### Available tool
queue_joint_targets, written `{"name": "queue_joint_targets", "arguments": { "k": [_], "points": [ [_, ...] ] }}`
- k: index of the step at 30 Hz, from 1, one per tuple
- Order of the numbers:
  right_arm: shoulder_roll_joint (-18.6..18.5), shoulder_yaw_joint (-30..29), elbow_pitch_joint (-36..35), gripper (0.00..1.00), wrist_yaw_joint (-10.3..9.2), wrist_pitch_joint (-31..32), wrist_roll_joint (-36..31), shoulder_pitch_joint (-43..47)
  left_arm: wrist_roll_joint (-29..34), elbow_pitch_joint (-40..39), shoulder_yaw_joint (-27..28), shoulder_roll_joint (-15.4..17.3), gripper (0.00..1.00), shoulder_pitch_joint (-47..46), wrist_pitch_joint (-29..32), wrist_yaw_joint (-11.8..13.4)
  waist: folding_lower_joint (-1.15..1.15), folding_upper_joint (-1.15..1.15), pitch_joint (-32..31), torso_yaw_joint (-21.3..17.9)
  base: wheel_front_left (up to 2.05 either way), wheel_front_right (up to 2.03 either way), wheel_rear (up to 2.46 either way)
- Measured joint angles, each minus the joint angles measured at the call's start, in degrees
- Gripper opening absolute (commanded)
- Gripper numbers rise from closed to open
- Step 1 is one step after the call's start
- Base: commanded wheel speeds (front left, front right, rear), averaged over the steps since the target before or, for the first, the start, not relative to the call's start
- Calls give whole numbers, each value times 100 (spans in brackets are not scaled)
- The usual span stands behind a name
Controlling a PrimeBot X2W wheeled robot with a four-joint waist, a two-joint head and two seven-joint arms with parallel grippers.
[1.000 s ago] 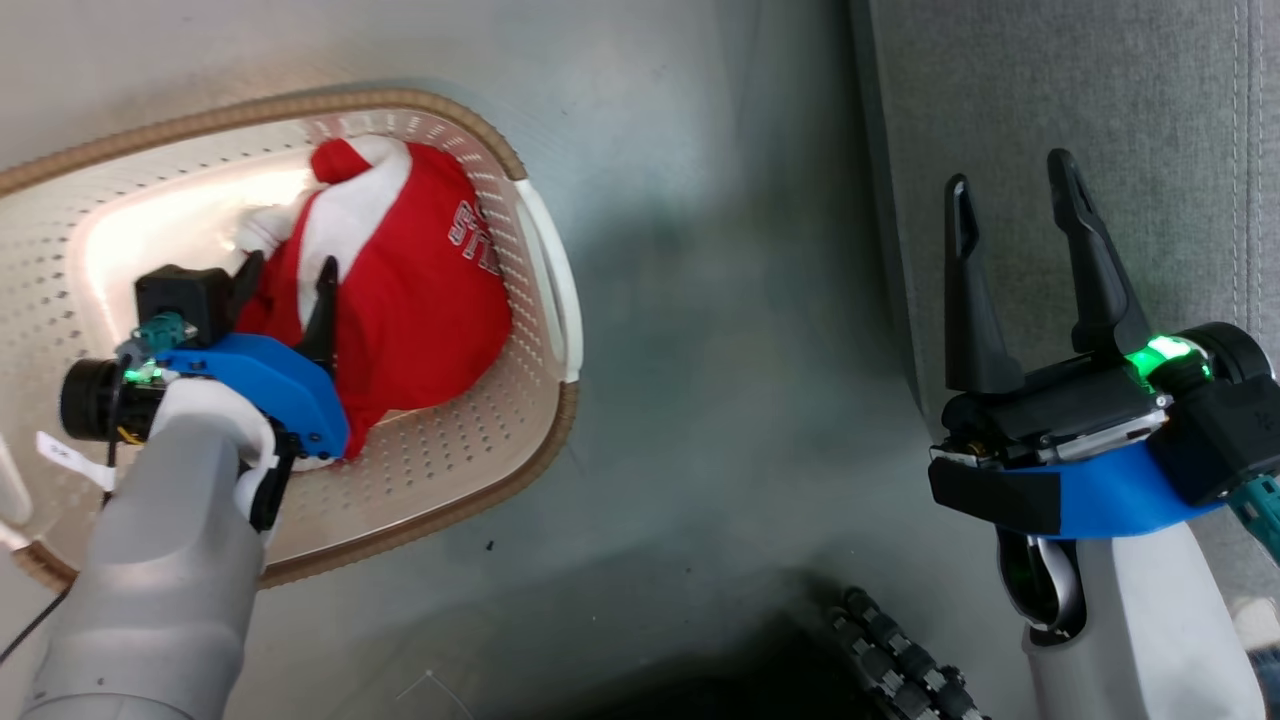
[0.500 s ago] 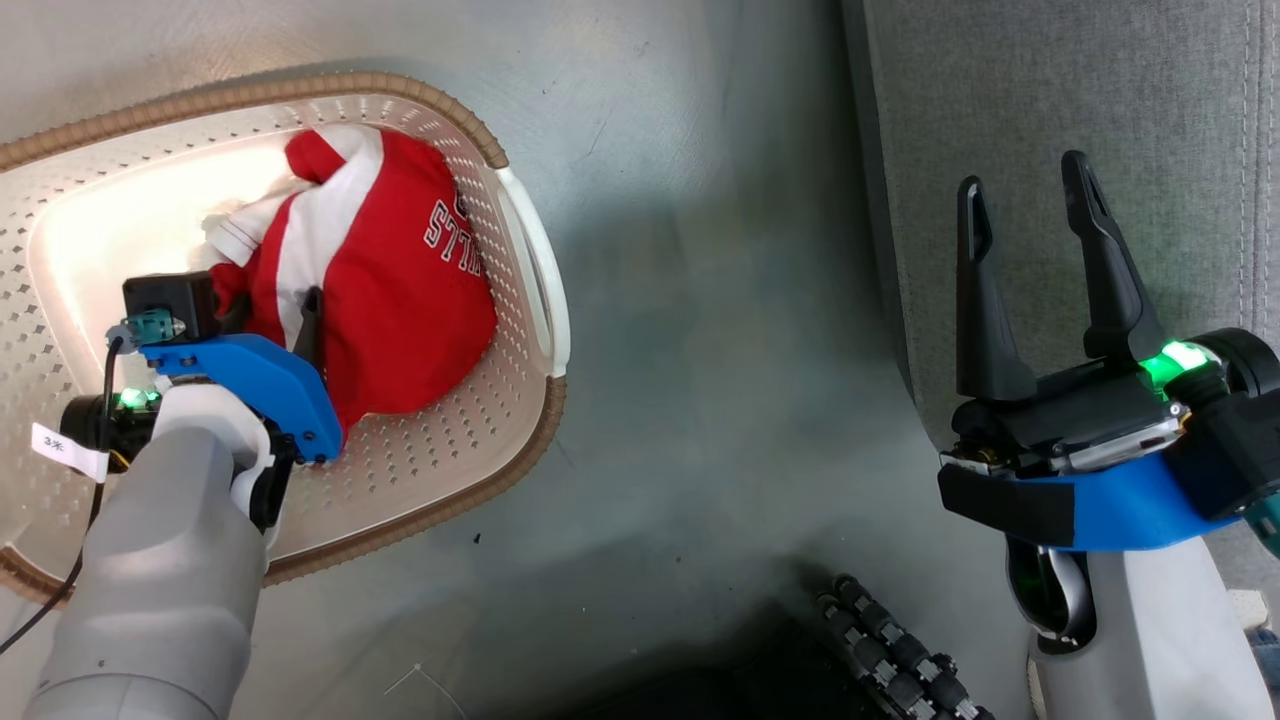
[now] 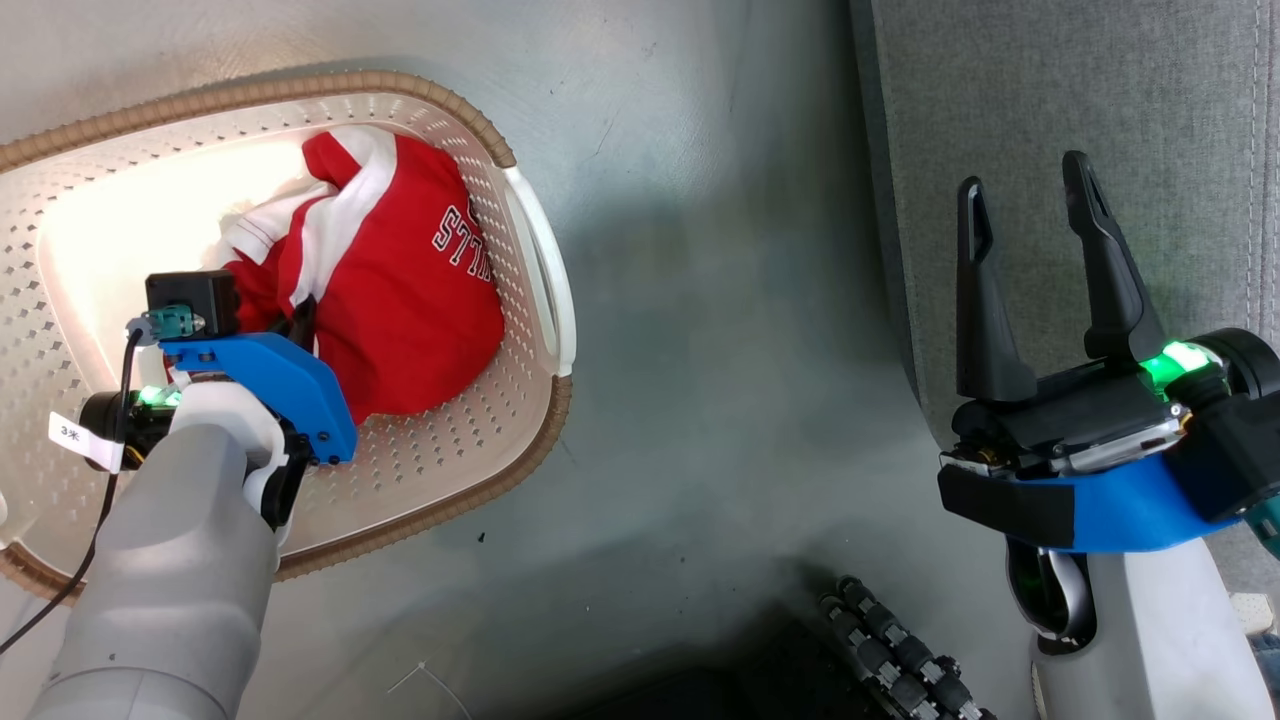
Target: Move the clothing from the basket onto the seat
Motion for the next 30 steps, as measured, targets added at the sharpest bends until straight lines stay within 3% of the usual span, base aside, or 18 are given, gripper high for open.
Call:
{"name": "queue_joint_targets", "arguments": {
  "k": [15, 30],
  "points": [
    [2, 51, 188, 100, 0, -2, -112, -181, -226, 43, -141, -129, 0, 120, -196, -5, 0, 0, -401, 100, 0, 0, 0],
    [8, -55, 784, 100, 0, 145, -569, 286, -616, -442, -936, -530, 0, 1195, -561, -5, -1, 0, -2376, 661, 0, 0, 0]
  ]
}}
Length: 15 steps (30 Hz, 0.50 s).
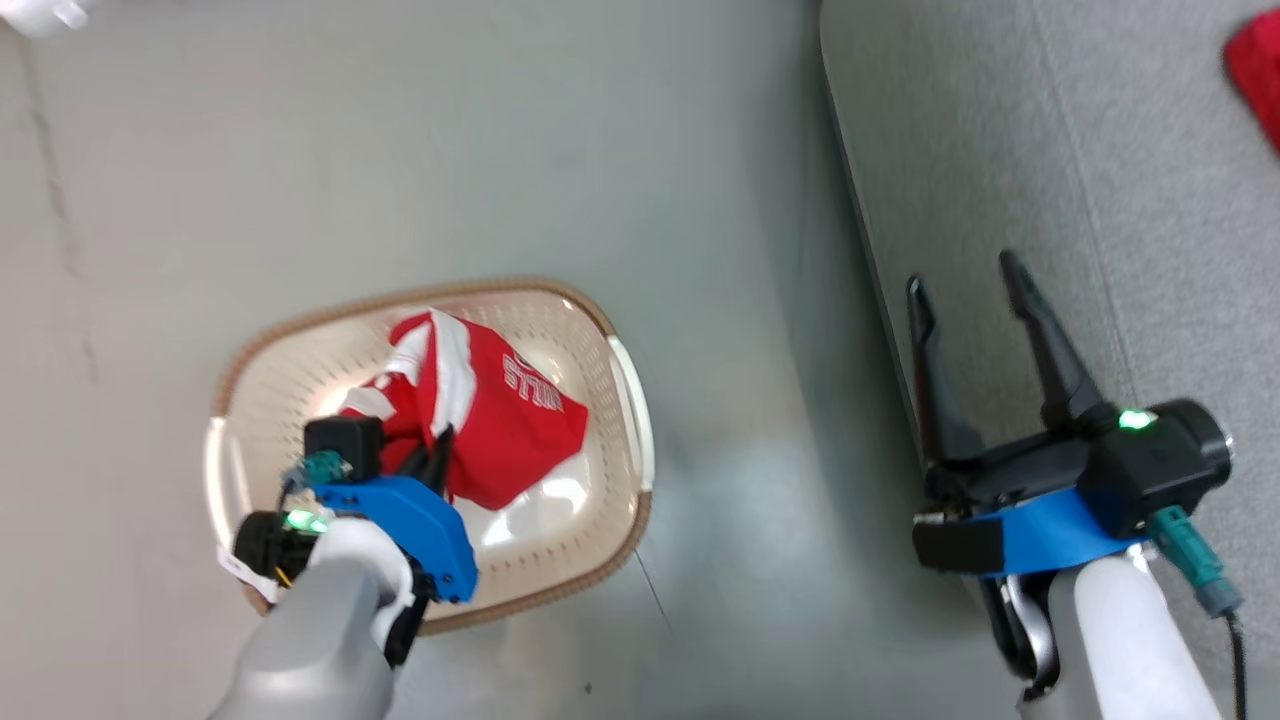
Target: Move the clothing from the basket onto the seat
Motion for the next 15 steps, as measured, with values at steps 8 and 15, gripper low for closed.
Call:
{"name": "queue_joint_targets", "arguments": {
  "k": [8, 15],
  "points": [
    [1, 86, 152, 100, 0, 247, -82, 414, -337, -710, -836, -64, 0, 475, -133, 0, -1, 0, -1291, 416, 0, 0, 0],
    [1, 108, 266, 100, 0, 406, 32, 747, -639, -1268, -1495, -74, 0, 470, -175, 0, -1, 0, -2251, 787, 0, 0, 0]
  ]
}}
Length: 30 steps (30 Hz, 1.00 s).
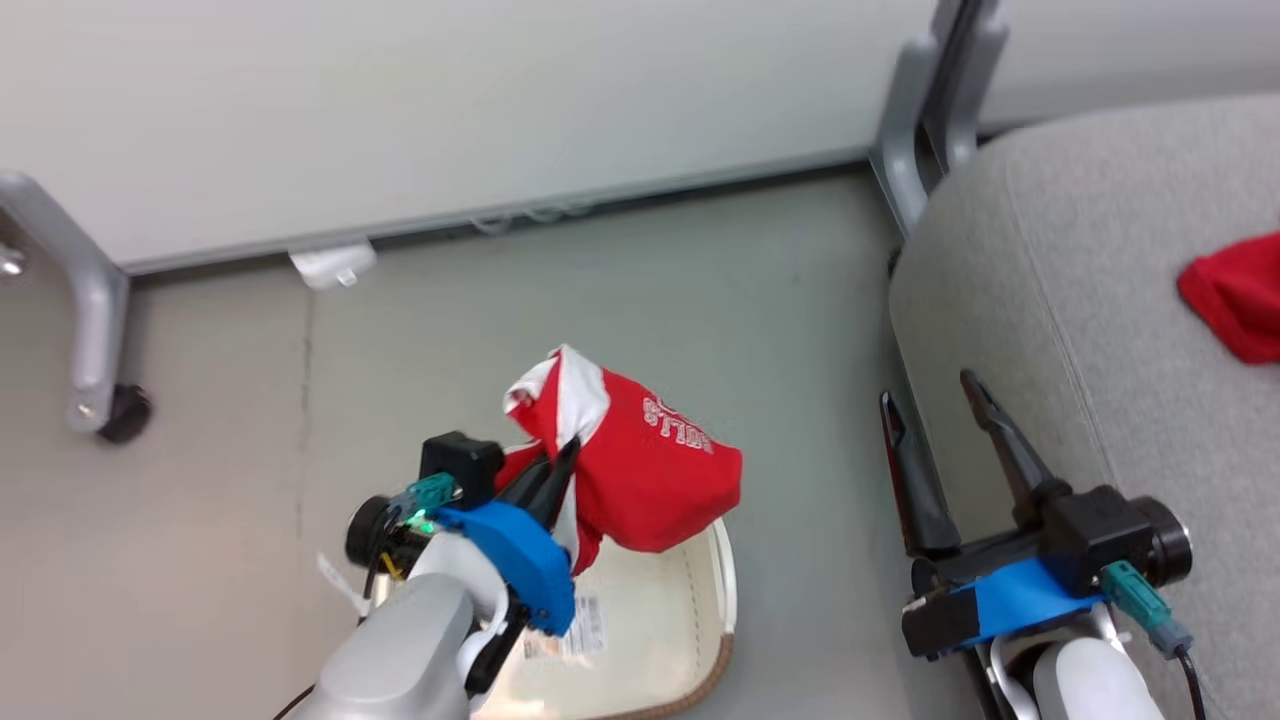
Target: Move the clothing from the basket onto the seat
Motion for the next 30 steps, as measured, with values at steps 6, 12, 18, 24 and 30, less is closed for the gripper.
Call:
{"name": "queue_joint_targets", "arguments": {
  "k": [6, 12, 18, 24, 30],
  "points": [
    [0, 63, 119, 100, 0, 90, 118, 189, -287, -521, -421, -8, 0, -263, -31, 0, 0, 0, -621, 245, 0, 0, 0],
    [0, 111, 242, 100, 0, 112, 152, 316, -521, -799, -768, -7, 0, -601, -32, 0, 1, 0, -995, 367, 0, 0, 0],
    [0, 145, 332, 100, 0, 116, 200, 403, -740, -907, -1026, -11, 0, -855, -30, -1, 1, 0, -1162, 380, 0, 0, 0],
    [0, 241, 370, 100, 0, 122, 226, 408, -869, -864, -1217, -11, 0, -952, -31, -1, 2, 0, -1178, 339, 0, 0, 0],
    [0, 424, 461, 100, 0, 197, 257, 405, -960, -780, -1341, -10, 0, -981, -32, -1, 2, 0, -1156, 325, 0, 0, 0]
  ]
}}
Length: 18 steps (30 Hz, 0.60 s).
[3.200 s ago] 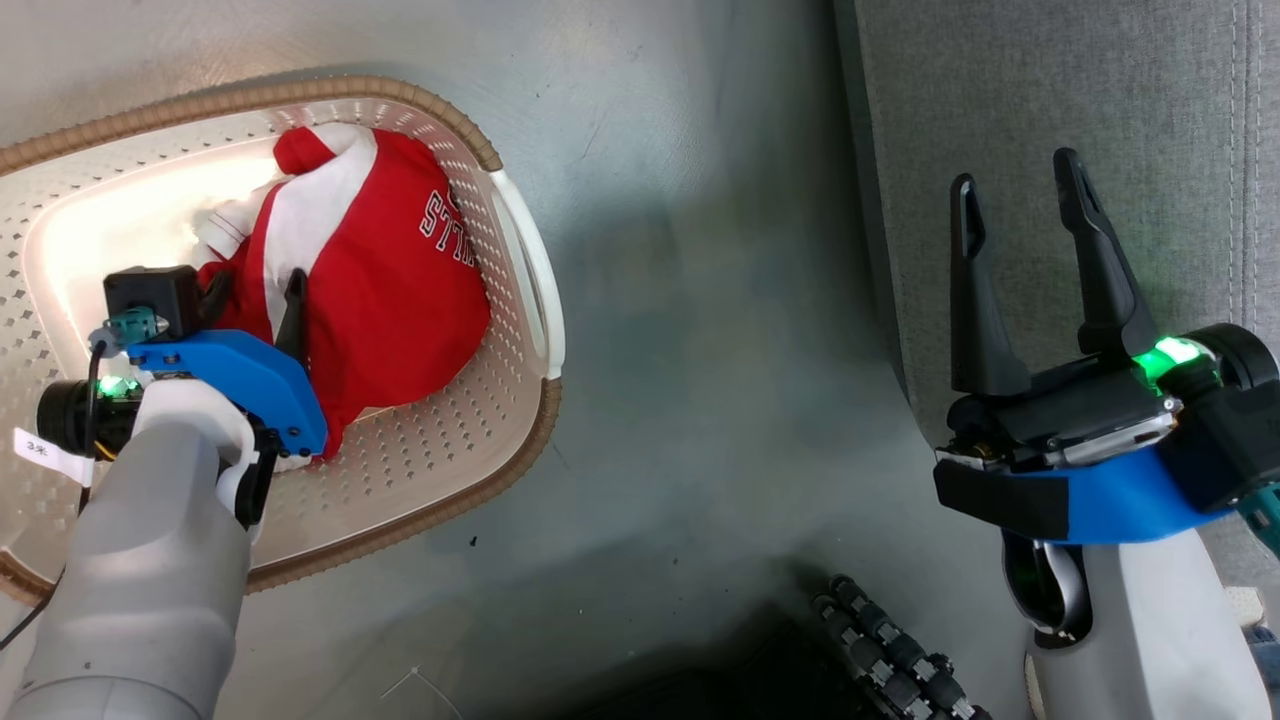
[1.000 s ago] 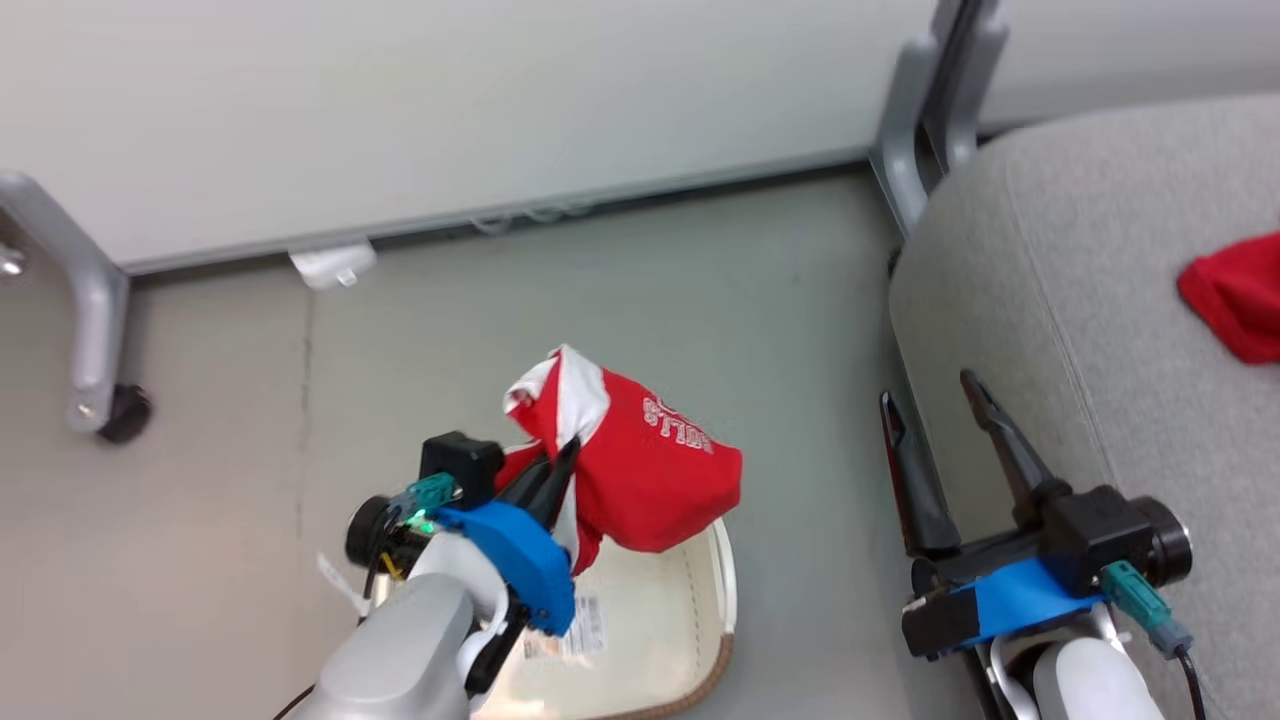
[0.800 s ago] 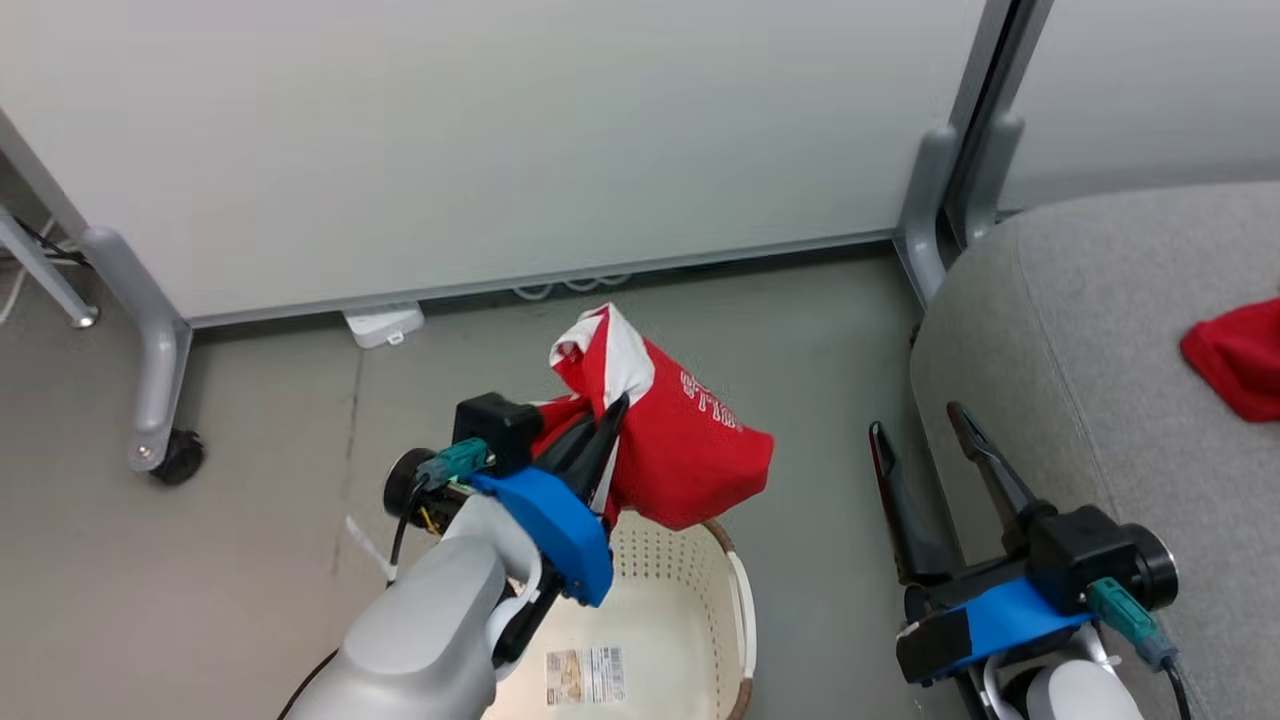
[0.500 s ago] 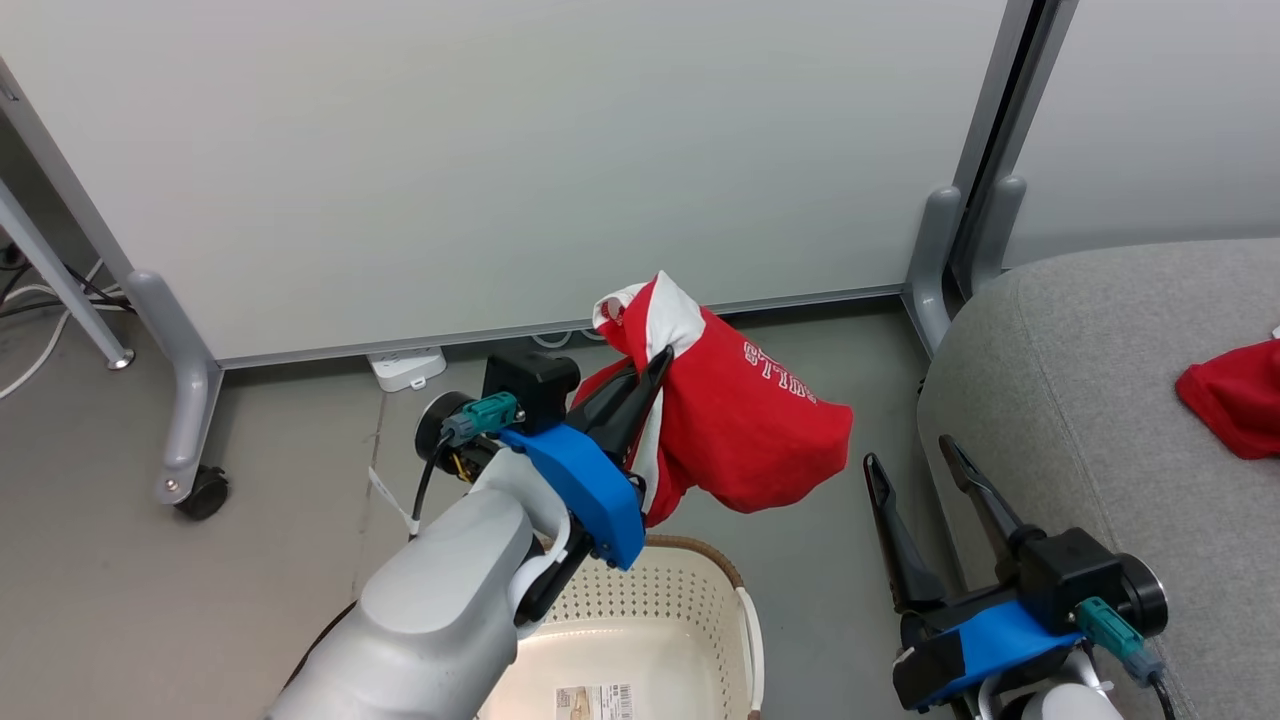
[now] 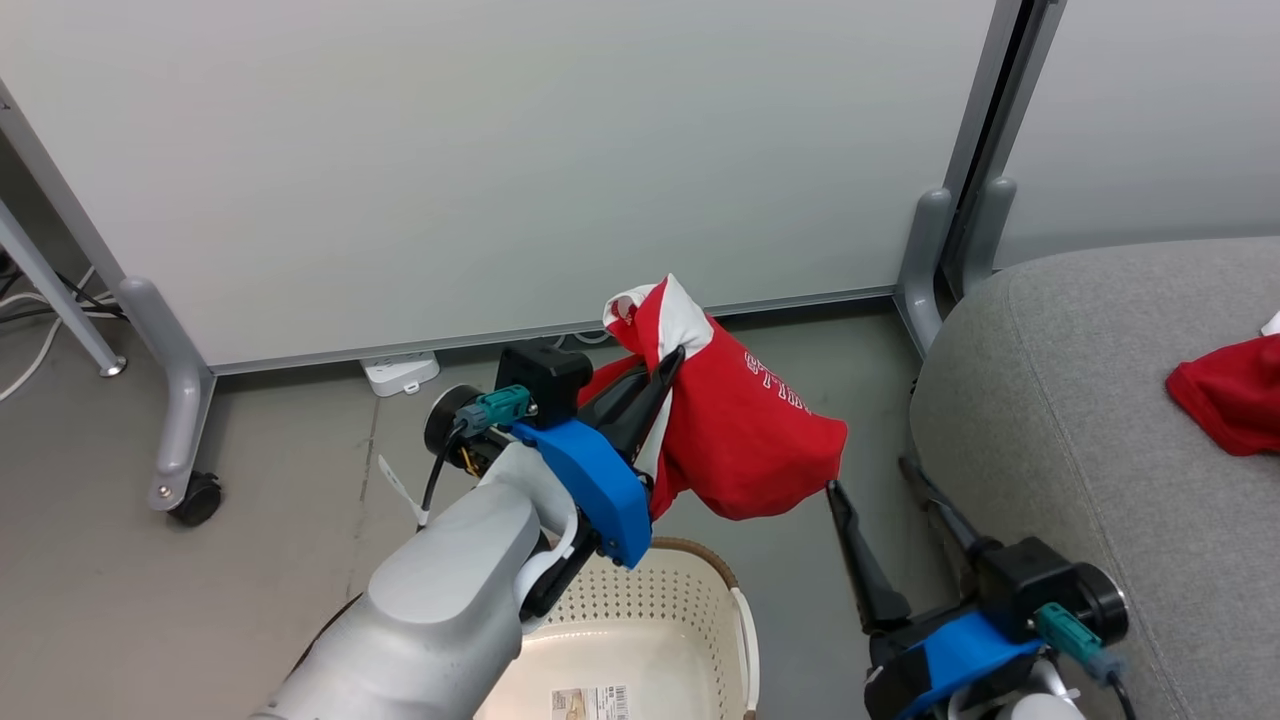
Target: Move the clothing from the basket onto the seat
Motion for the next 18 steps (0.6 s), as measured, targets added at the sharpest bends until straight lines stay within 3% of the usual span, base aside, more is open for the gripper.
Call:
{"name": "queue_joint_targets", "arguments": {
  "k": [11, 18],
  "points": [
    [-2, 622, 633, 100, 0, 495, 40, -987, -160, -108, -250, 0, 0, -35, -18, 0, 0, 0, 76, -33, 0, 0, 0],
    [-12, 965, 1429, 100, 0, 550, 299, -1788, -310, -265, -466, -1, 0, -62, -18, 0, 0, 0, 110, 16, 0, 0, 0]
  ]
}}
